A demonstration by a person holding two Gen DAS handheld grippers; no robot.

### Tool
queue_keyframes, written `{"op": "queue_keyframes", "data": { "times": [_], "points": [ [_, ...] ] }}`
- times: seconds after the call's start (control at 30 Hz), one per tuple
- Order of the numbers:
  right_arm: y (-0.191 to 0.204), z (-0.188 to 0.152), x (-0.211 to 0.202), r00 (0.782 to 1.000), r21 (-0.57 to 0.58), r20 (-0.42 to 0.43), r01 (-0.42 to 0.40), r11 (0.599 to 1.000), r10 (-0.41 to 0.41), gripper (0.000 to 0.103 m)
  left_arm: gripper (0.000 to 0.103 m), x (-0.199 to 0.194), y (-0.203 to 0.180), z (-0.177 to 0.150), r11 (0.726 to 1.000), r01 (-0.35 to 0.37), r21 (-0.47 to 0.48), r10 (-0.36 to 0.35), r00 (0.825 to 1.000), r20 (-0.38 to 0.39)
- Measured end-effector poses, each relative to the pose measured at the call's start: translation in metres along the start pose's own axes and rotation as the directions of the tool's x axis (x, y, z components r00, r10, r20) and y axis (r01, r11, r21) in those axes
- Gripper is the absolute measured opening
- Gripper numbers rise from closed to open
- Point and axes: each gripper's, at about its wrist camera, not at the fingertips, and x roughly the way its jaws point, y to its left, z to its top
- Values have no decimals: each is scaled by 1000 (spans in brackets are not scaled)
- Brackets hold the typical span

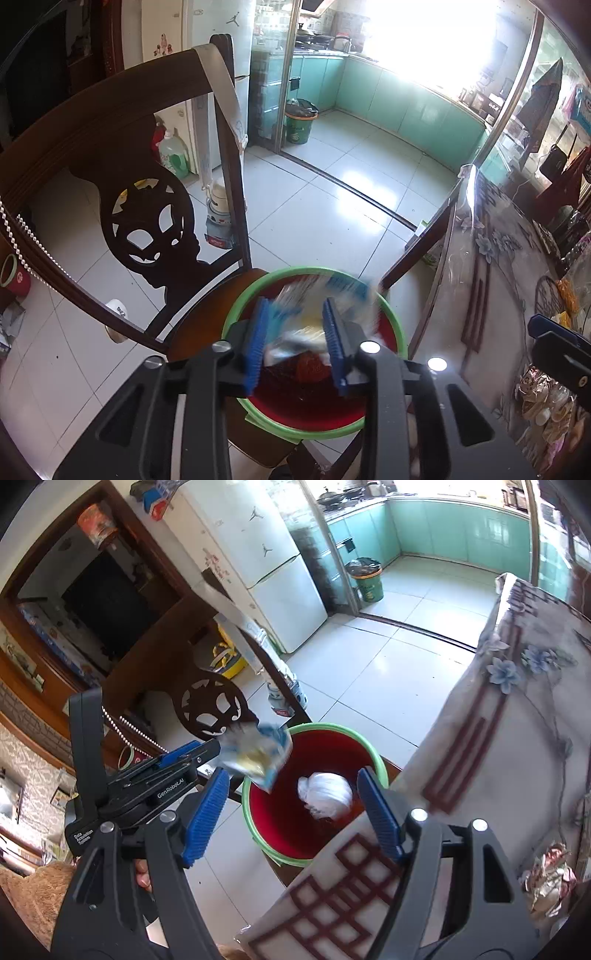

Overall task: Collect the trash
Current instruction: 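Open both grippers to drop the wrapper and tissue into the bucket, then grasp the brown drink carton with the left gripper while the right gripper grasps crumpled paper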

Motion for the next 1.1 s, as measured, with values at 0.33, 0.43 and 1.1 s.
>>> {"op": "queue_keyframes", "data": {
  "times": [0.33,0.43,1.1],
  "points": [
    [-15,-19,-45,995,32,52,83,996,-85,70,45,-6,-24,-3,997,55,44,-56,998,8],
    [-23,-26,-58,990,48,70,118,992,-121,71,48,-9,-39,-4,994,85,72,-87,996,13],
    [-138,-124,-182,914,317,109,341,885,-391,76,63,-44,-182,-49,910,307,279,-311,950,-30]
  ]
}}
